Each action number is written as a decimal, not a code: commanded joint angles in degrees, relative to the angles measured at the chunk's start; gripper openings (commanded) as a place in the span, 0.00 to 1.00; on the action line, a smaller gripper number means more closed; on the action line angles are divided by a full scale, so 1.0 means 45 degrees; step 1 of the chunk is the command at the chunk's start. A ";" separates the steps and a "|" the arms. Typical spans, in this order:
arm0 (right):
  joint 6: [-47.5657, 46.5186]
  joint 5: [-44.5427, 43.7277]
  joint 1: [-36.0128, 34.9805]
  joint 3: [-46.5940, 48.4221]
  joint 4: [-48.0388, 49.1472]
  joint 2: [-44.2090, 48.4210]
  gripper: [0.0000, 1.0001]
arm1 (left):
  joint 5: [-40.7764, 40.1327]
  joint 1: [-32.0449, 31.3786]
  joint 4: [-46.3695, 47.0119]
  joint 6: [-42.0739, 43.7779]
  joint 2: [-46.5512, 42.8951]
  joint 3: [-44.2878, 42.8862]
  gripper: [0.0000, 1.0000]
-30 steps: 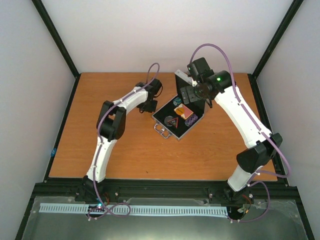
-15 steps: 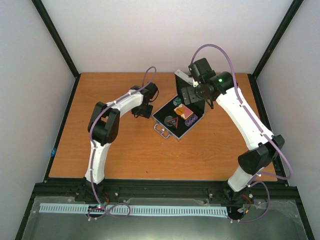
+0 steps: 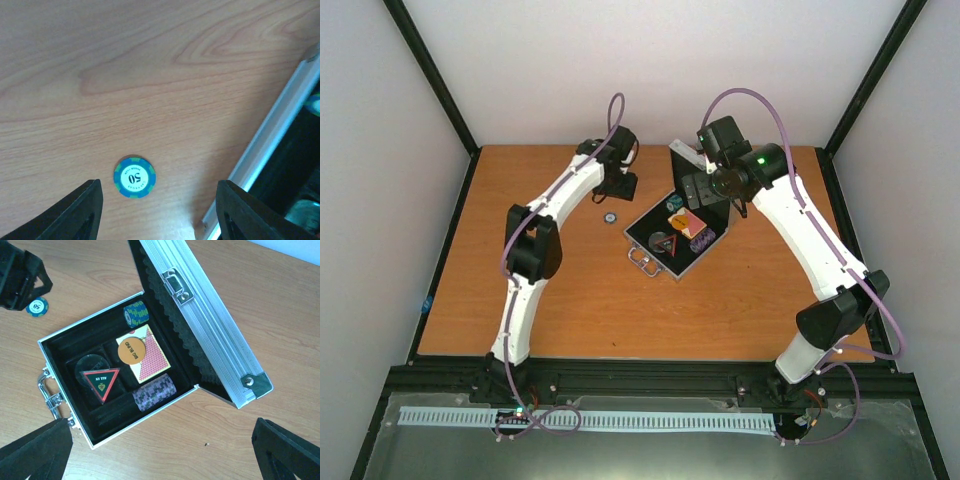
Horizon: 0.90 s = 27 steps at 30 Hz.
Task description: Pack up texas hold em set
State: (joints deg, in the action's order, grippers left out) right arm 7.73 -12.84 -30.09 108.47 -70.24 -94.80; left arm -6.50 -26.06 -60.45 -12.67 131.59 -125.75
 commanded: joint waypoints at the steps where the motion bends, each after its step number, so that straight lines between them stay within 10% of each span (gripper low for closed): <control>1: -0.0076 -0.0123 0.0123 -0.0037 0.0038 0.0371 1.00 | 0.0820 0.0349 -0.1274 -0.0004 0.1378 -0.0951 0.64; 27: -0.0096 0.0139 0.0134 -0.0352 0.0068 0.0306 1.00 | 0.1364 0.1026 -0.0510 -0.1209 0.2096 0.0061 0.67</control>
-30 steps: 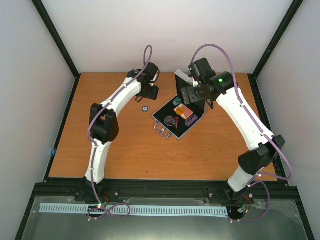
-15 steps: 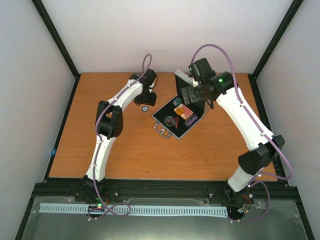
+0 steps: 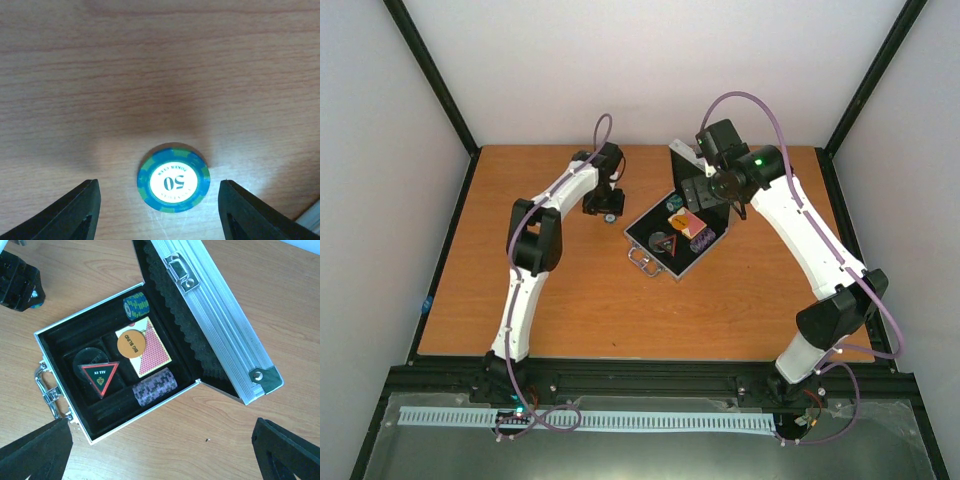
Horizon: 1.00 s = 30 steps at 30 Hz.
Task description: Pack up texas hold em set
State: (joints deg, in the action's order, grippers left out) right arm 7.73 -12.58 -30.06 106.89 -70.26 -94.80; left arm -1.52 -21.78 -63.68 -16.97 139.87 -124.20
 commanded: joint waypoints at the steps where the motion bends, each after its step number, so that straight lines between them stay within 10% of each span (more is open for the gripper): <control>1: -0.0096 0.0068 0.0120 0.0001 0.0070 0.0306 1.00 | 0.0259 0.0074 0.0221 -0.0267 0.0290 -0.0262 0.66; 30: -0.0123 0.0175 0.0118 0.0176 0.0083 0.0062 1.00 | -0.0071 -0.0518 0.0971 0.0177 0.0330 0.1821 0.56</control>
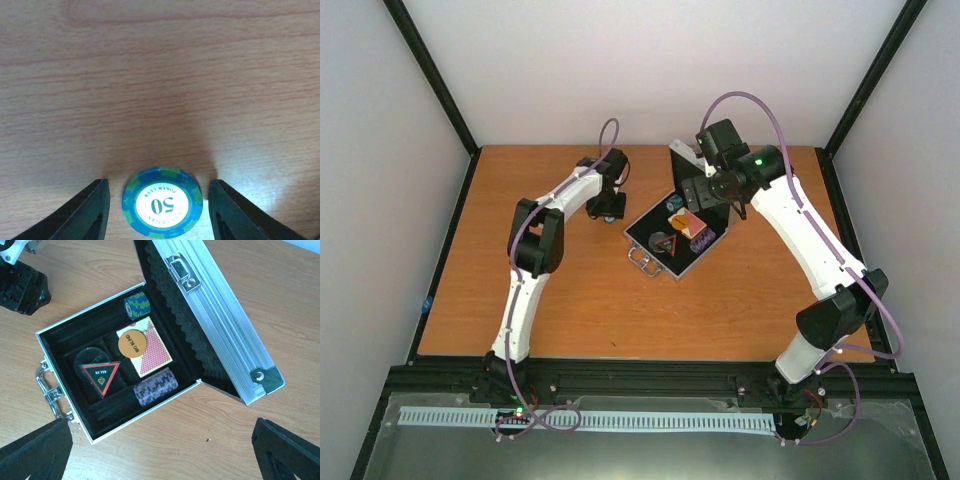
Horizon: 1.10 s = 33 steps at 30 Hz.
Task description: Pack up texas hold em set
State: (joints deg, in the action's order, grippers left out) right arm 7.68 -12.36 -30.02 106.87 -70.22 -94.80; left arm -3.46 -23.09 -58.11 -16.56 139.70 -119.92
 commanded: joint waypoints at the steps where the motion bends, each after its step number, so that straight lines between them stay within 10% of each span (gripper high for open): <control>1: -0.0124 0.0144 0.0109 0.0190 0.0090 0.0036 1.00 | 0.0360 -0.0253 -0.0244 0.0088 0.0321 0.0953 0.57; 17: -0.0145 0.0168 0.0109 0.0090 0.0107 0.0158 1.00 | 0.0126 -0.0413 -0.0374 0.0195 0.0166 0.1215 0.45; 33: -0.0109 0.0130 0.0112 -0.0069 0.0125 0.0266 1.00 | -0.0310 -0.0404 -0.0198 0.0276 -0.0535 0.1476 0.12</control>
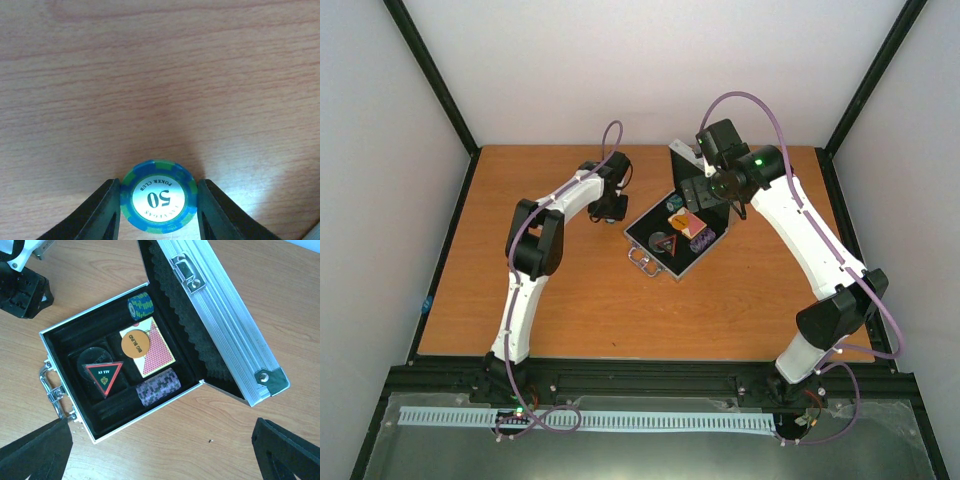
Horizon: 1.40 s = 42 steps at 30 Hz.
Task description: Pack up texas hold em set
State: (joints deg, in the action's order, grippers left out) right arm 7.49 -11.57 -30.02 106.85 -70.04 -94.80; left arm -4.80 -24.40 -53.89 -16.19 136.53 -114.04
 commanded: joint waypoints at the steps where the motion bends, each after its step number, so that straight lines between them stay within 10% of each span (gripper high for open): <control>1: -0.0067 -0.0045 0.0109 -0.0066 0.0095 0.0267 1.00 | -0.0054 -0.0108 -0.1163 0.0198 0.0007 0.0069 0.12; 26: -0.0023 0.0052 0.0109 -0.0060 0.0115 0.0288 1.00 | 0.0264 -0.0059 -0.1072 -0.0197 -0.2303 -0.0439 0.12; 42: -0.0004 -0.0044 0.0109 -0.0063 0.0193 0.0559 1.00 | -0.0022 0.0462 -0.1376 -0.0024 -0.2695 -0.0806 0.52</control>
State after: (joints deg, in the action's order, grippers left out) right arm 7.51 -11.57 -30.02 106.74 -69.97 -94.15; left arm -4.71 -22.81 -59.31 -16.62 127.07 -116.29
